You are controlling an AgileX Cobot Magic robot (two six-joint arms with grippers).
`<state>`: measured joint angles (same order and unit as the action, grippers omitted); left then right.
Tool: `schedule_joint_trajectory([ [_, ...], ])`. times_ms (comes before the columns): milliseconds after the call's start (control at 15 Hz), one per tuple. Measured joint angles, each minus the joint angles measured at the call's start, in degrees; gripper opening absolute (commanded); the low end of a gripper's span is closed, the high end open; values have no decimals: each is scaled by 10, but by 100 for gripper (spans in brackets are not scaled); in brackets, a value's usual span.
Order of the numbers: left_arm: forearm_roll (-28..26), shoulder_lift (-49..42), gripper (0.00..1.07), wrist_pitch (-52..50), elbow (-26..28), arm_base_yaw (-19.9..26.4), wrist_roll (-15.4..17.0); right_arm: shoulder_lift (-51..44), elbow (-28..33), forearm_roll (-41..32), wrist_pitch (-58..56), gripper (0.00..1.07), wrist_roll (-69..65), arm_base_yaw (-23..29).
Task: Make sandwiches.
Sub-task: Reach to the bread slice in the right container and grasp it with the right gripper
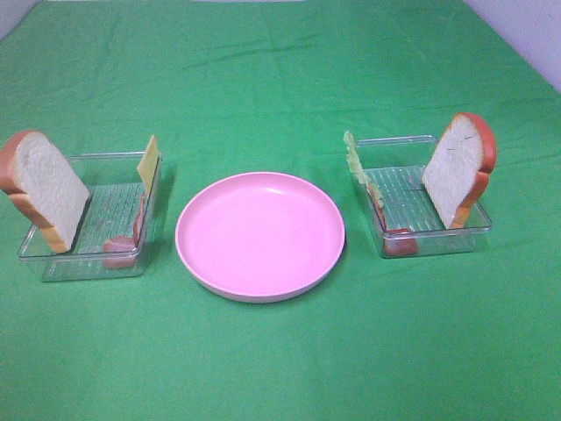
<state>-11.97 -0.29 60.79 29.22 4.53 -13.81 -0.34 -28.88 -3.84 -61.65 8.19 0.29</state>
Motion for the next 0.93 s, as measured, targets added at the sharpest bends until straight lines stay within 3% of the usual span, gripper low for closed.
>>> schedule_joint_trajectory([
  [933, 0, 0, 74, 0, 0, 0, 0, 0, 0, 0, 0, 66, 0, 0],
])
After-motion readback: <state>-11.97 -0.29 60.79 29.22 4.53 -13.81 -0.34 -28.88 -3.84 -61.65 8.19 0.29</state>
